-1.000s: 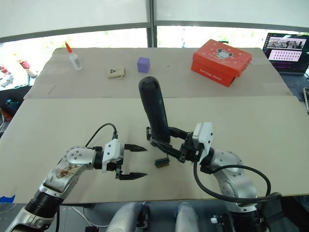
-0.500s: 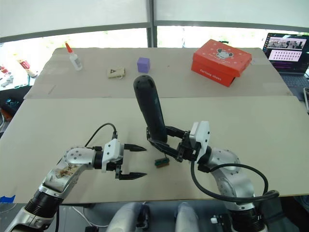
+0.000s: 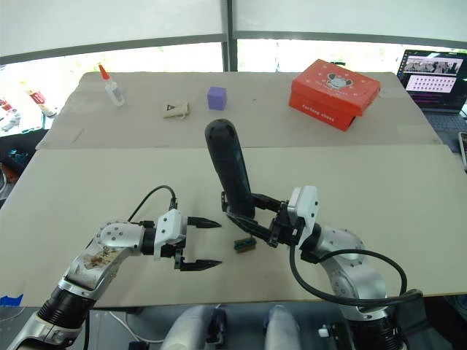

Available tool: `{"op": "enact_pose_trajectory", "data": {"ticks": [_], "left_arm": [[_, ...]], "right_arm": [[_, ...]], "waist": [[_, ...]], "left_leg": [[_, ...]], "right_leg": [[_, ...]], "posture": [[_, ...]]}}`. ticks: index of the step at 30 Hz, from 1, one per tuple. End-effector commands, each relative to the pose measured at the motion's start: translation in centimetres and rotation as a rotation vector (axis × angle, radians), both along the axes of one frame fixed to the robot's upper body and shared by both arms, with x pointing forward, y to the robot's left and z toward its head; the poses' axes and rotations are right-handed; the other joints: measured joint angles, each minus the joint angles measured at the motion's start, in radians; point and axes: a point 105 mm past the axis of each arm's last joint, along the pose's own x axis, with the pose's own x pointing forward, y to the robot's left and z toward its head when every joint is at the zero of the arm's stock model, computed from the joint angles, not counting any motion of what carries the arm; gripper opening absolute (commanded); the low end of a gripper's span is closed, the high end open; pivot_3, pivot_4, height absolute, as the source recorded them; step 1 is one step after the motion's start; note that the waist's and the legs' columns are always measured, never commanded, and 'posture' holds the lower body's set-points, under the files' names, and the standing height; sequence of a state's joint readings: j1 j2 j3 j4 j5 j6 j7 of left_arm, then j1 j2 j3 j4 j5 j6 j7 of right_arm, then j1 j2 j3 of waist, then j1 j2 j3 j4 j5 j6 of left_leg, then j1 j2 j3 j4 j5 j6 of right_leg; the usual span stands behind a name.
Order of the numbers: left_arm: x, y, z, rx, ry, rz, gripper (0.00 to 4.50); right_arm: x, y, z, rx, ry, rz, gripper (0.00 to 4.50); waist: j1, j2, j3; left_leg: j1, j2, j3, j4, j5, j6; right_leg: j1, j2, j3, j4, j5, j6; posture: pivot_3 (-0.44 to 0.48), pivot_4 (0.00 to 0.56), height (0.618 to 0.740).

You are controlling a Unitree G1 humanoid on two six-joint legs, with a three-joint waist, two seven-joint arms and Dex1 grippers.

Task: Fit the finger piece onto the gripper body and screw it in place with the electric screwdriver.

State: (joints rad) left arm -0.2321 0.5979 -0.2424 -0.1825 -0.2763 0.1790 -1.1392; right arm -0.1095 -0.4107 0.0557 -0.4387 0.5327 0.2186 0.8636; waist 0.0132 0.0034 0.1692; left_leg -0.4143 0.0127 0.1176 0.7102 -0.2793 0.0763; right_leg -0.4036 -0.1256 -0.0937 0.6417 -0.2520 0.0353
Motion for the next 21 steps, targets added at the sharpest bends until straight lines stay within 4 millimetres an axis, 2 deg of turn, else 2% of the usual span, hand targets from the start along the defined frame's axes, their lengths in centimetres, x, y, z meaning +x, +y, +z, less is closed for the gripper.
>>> {"op": "enact_pose_trajectory", "data": {"ticks": [1,12,21], "left_arm": [[0.11,0.07,0.67,-0.007,-0.035,-0.003,4.5],[0.21,0.2,0.67,-0.004,-0.038,0.0,4.5],[0.2,0.12,0.6,-0.006,-0.039,-0.002,4.5]], "right_arm": [[-0.6,-0.12,1.95,0.038,-0.088,0.011,1.89],[-0.99,-0.03,1.48,0.037,-0.041,0.043,1.89],[-1.04,-0.23,1.89,0.047,-0.053,0.041,1.89]], "waist": [[0.0,0.0,0.0],[0.0,0.0,0.0],[0.0,0.0,0.0]], "left_leg": [[0.0,0.0,0.0,0.0,0.0,0.0],[0.0,0.0,0.0,0.0,0.0,0.0],[0.0,0.0,0.0,0.0,0.0,0.0]], "right_leg": [[0.0,0.0,0.0,0.0,0.0,0.0],[0.0,0.0,0.0,0.0,0.0,0.0],[0.0,0.0,0.0,0.0,0.0,0.0]], "posture": [[0.0,0.15,0.74],[0.0,0.15,0.74],[0.0,0.15,0.74]]}}
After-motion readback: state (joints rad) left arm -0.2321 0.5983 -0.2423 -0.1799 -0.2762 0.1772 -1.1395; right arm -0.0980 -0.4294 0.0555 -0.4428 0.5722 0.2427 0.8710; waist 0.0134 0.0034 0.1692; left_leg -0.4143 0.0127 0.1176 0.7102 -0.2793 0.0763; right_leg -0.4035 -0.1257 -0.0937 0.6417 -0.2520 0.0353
